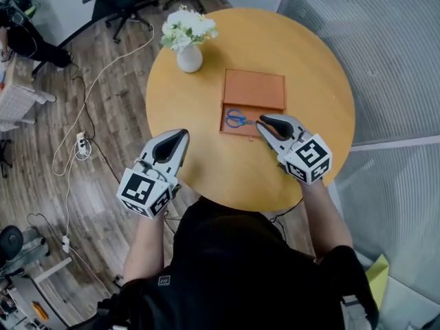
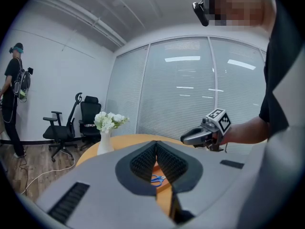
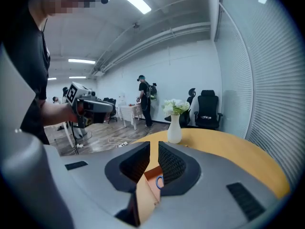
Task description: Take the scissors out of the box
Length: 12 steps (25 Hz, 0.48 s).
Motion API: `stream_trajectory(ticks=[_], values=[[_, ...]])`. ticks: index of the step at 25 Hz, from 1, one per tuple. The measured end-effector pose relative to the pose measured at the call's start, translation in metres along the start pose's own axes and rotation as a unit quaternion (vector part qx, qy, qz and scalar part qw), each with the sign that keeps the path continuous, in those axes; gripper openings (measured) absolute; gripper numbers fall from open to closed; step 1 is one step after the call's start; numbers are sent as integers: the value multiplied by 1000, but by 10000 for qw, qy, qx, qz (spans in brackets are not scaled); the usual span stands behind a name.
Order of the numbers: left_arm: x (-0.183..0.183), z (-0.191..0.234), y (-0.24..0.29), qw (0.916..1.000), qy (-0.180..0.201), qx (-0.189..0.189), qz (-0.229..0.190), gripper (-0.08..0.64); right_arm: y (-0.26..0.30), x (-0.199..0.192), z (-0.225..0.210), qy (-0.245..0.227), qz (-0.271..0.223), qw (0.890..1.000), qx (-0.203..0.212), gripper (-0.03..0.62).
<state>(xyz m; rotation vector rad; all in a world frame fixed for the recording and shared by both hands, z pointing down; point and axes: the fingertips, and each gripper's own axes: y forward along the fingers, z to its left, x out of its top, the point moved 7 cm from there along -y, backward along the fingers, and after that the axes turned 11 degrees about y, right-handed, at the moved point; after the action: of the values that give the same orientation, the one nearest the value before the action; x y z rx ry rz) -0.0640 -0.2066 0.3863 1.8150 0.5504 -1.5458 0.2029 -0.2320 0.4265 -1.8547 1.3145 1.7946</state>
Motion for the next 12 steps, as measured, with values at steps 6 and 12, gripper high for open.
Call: stream_trajectory(ticks=[6,12], values=[[-18,22,5,9999,-131,-22,14,14,61,-23,-10,-357,1007,9943,55,41],[-30,33,5,9996,-266,-53,28,14,108,-52,-17,-478,1908,9802,232,48]])
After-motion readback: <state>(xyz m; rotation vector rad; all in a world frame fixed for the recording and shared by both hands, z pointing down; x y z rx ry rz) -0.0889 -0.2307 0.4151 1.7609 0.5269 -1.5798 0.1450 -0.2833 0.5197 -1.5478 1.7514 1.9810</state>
